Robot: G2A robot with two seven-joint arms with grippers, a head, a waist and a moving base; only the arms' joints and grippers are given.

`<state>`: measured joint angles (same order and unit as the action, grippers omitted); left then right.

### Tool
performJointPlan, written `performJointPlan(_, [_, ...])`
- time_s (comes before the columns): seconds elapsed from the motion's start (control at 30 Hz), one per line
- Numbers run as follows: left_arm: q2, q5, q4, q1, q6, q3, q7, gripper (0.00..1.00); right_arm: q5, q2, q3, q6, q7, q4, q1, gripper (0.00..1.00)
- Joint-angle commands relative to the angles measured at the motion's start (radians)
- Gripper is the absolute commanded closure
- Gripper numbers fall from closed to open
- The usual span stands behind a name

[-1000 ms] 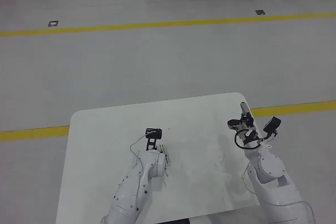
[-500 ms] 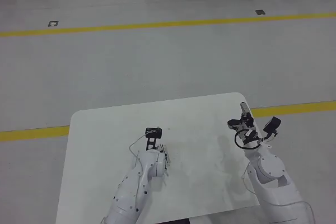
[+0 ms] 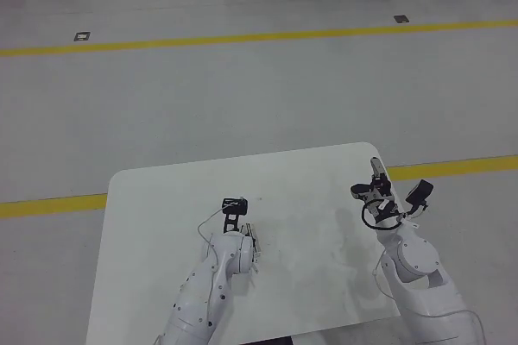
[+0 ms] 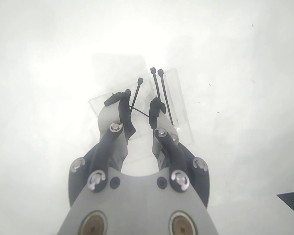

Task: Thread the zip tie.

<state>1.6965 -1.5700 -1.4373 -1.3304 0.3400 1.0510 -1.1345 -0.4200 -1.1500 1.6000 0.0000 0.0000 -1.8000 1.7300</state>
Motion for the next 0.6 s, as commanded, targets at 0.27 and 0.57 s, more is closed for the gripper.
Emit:
performJointPlan(0.27, [-0.001,0.0,0.001,0.004,0.0,-0.004,-0.001,0.82,0.0,0.0,0.0,0.0,0.0,0.0,0.0,0.0])
performJointPlan(0.57, [-0.01,0.0,0.007,0.011,0.0,-0.005,-0.018,0.84,0.0,0.0,0.0,0.0,0.0,0.0,0.0,0.0])
